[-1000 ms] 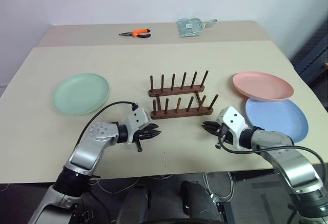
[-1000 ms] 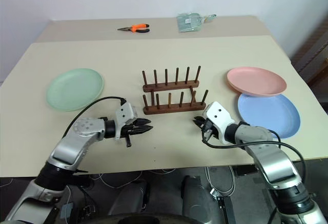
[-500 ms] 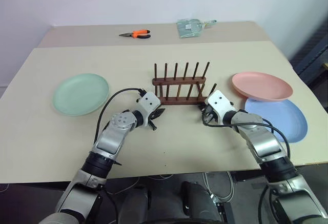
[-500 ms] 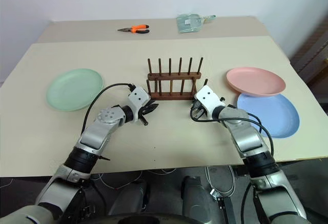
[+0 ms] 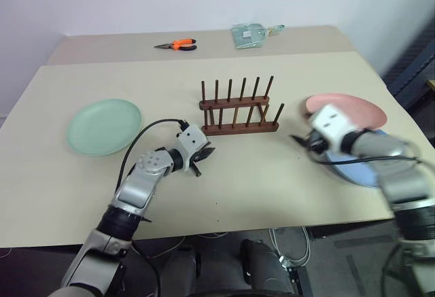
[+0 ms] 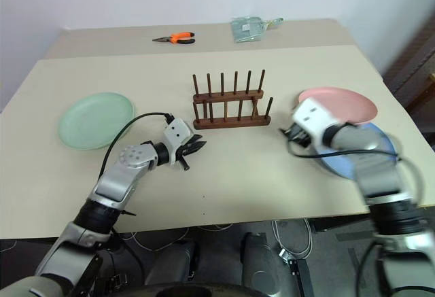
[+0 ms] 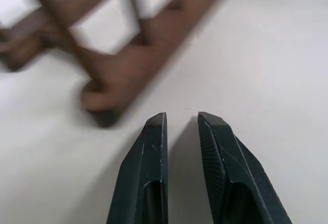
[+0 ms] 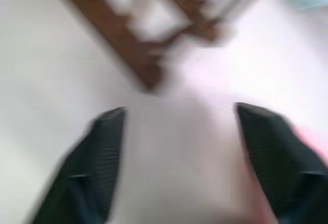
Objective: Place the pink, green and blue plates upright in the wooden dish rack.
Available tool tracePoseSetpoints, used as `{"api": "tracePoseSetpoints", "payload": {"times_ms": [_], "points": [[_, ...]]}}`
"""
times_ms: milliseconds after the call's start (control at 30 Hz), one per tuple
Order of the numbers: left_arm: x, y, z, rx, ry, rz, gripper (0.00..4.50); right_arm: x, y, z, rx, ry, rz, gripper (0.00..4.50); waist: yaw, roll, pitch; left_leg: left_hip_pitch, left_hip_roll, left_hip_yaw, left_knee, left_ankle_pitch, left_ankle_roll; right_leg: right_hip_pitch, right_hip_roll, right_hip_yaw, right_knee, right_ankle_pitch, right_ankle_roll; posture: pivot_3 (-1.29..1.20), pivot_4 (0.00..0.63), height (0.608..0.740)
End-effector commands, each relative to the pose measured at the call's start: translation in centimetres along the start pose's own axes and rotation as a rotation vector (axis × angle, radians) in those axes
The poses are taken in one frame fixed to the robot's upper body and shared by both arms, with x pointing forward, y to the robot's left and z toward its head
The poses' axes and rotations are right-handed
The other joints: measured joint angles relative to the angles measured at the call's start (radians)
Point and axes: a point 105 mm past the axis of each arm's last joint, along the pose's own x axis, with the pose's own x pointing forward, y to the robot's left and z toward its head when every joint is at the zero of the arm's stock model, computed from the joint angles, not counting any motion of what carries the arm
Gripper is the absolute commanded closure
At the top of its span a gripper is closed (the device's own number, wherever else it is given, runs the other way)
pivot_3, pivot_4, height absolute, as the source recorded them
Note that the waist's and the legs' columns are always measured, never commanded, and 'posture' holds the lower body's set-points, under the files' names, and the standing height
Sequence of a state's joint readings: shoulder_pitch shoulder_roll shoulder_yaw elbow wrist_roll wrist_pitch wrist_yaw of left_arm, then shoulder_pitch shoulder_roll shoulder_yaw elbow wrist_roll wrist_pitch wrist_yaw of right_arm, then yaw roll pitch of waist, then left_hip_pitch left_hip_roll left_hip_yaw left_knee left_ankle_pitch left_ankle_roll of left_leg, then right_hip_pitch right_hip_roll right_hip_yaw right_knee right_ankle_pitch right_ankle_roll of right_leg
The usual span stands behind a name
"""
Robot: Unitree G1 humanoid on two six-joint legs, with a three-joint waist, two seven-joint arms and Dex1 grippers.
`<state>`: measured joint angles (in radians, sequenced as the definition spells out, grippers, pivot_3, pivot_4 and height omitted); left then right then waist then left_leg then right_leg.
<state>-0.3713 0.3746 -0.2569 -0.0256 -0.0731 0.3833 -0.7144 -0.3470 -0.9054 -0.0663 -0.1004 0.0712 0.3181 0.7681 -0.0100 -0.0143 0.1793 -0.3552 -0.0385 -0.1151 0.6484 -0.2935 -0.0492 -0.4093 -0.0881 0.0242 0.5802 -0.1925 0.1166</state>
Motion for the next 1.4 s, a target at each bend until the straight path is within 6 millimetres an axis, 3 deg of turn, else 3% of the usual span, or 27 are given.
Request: {"api": "tracePoseSetpoints", "payload": {"times_ms": [33, 200, 400, 567, 700, 733, 800, 900, 1000, 1033, 1100, 1133, 1200, 1400], "points": [[-0.7, -2.7, 3.1, 0.034, -0.111, -0.172, 3.53, -2.3, -0.8, 0.4, -0.098, 0.030, 0.061, 0.12, -0.001, -0.001, 0.000, 0.001, 0.000, 0.000, 0.000, 0.000, 0.000, 0.000, 0.000, 0.000, 0.000, 0.000, 0.000, 0.00, 0.150, 0.740], [-0.8, -4.8, 4.6, 0.035, -0.160, -0.314, 3.53, -2.8, -2.2, -4.8, -0.209, 0.243, 0.057, 0.12, -0.003, -0.001, 0.000, 0.001, 0.000, 0.002, 0.001, 0.000, 0.000, 0.001, -0.001, 0.000, -0.001, -0.004, 0.000, 0.00, 0.150, 0.740], [-0.3, -4.4, 5.6, 0.011, -0.200, -0.285, 3.53, -1.1, -3.8, -8.4, -0.296, 0.318, -0.038, 0.12, -0.008, 0.000, 0.000, 0.001, 0.000, 0.002, 0.001, 0.000, 0.000, 0.000, 0.000, 0.001, 0.000, -0.002, -0.003, 0.00, 0.150, 0.740], [-0.8, -4.4, 4.9, -0.004, -0.190, -0.261, 3.53, -0.5, -3.9, -8.9, -0.331, 0.298, -0.044, 2.36, -0.006, 0.000, 0.000, 0.001, 0.000, 0.002, 0.000, 0.000, 0.000, 0.000, 0.000, 0.001, -0.001, -0.002, -0.003, 0.00, 0.150, 0.740], [-1.2, -4.6, 4.2, -0.005, -0.172, -0.250, 3.53, -0.8, -4.7, -7.5, -0.395, 0.264, -0.060, 4.45, -0.005, 0.000, 0.000, 0.001, 0.000, 0.002, 0.000, 0.000, 0.000, 0.001, 0.000, 0.001, 0.000, -0.002, -0.004, 0.00, 0.150, 0.740], [-1.2, -4.6, 4.1, -0.004, -0.168, -0.245, 3.53, -1.0, -4.9, -7.2, -0.417, 0.259, -0.065, 4.45, -0.003, 0.000, 0.000, 0.001, 0.000, 0.002, 0.000, 0.000, 0.000, 0.001, 0.000, 0.001, -0.001, -0.002, -0.004, 0.00, 0.150, 0.740], [-1.2, -4.0, 4.0, -0.021, -0.171, -0.212, 3.53, -1.5, -6.4, -4.6, -0.465, 0.194, -0.132, 4.45, -0.004, 0.000, 0.000, 0.001, 0.000, 0.002, 0.001, 0.000, 0.000, 0.001, 0.000, 0.001, 0.000, -0.002, -0.003, 0.00, 0.150, 0.740], [-1.3, -3.2, 4.0, -0.031, -0.173, -0.174, 3.53, -2.0, -7.7, 1.1, -0.416, -0.015, -0.227, 4.45, -0.006, 0.001, 0.000, 0.001, 0.000, 0.002, 0.000, 0.000, 0.000, 0.000, 0.000, 0.001, 0.000, -0.002, -0.003, 0.00, 0.150, 0.740], [-1.4, -2.8, 3.8, -0.030, -0.167, -0.165, 3.53, -2.3, -7.9, 7.0, -0.007, -0.325, -0.275, 4.45, -0.012, 0.001, 0.000, 0.001, 0.001, 0.002, 0.000, 0.000, 0.000, 0.001, 0.001, 0.001, 0.000, -0.001, -0.002, 0.00, 0.150, 0.740], [-1.5, -2.7, 3.7, -0.030, -0.165, -0.164, 3.53, -2.6, -7.8, 9.8, 0.245, -0.514, -0.255, 4.45, -0.011, 0.000, 0.000, 0.001, 0.001, 0.001, 0.000, 0.000, 0.000, 0.001, 0.001, 0.001, 0.000, 0.000, -0.001, 0.00, 0.150, 0.740], [-1.6, -2.6, 3.6, -0.028, -0.162, -0.164, 3.53, -3.2, -7.8, 13.5, 0.674, -0.770, -0.173, 4.45, -0.010, 0.001, 0.000, 0.001, 0.002, 0.000, 0.000, 0.000, 0.000, 0.000, 0.002, 0.001, 0.001, 0.000, -0.002, 0.00, 0.150, 0.740], [-1.6, -2.5, 3.5, -0.027, -0.160, -0.165, 3.53, -3.1, -7.3, 14.4, 0.811, -0.816, -0.106, 4.45, -0.007, 0.001, 0.000, 0.001, 0.002, -0.001, 0.000, 0.000, 0.000, 0.000, 0.002, 0.001, 0.002, 0.001, -0.002, 0.00, 0.150, 0.740], [-1.6, -2.5, 3.6, -0.023, -0.162, -0.169, 3.53, -2.7, -6.2, 15.1, 0.910, -0.804, -0.048, 4.45, 0.014, 0.001, 0.000, 0.000, 0.002, -0.003, 0.000, 0.000, 0.000, 0.000, 0.002, -0.001, 0.002, 0.000, -0.003, 0.00, 0.150, 0.740], [-2.1, -2.6, 4.4, -0.049, -0.201, -0.177, 3.53, -1.2, -5.0, 13.4, 1.129, -0.673, -0.044, 4.45, 0.023, 0.001, 0.000, -0.003, -0.003, -0.001, 0.001, 0.000, 0.000, 0.000, -0.002, 0.000, -0.002, -0.001, -0.005, 0.00, 0.150, 0.740]]}}
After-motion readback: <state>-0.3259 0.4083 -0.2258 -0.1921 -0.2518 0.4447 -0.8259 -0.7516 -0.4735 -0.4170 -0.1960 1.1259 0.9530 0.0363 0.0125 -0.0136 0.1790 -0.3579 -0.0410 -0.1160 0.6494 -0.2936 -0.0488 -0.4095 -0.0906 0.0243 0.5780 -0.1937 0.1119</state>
